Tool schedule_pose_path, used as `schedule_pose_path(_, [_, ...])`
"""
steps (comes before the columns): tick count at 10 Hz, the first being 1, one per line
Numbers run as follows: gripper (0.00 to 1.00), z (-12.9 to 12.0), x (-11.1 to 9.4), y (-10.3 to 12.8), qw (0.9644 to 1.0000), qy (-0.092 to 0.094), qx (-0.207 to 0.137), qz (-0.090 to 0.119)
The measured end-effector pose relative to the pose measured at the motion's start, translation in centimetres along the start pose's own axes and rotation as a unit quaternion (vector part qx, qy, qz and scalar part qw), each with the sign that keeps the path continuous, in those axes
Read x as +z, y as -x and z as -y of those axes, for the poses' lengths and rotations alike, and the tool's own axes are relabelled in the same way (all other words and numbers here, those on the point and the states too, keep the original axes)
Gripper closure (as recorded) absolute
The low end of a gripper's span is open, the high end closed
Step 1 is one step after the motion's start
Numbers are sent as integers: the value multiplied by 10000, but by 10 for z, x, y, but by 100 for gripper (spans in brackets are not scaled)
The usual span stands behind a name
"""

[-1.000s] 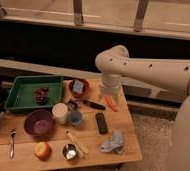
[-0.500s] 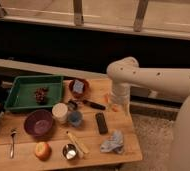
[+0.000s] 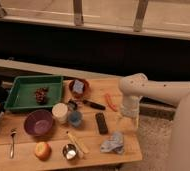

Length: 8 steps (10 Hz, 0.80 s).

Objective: Place towel in purple bowl

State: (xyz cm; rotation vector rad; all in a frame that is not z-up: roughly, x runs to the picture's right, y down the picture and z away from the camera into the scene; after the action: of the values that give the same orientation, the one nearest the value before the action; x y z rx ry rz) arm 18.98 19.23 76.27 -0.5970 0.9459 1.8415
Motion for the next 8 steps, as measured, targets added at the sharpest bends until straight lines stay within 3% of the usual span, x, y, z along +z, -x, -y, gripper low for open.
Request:
schedule_pose_path(2, [35, 1, 0, 0, 10000, -16, 1, -16])
schedule_pose_path(6, [35, -4, 19, -25, 9984, -73, -312, -455])
schedule_pose_path(8, [35, -6, 24, -43, 9971, -73, -510, -552])
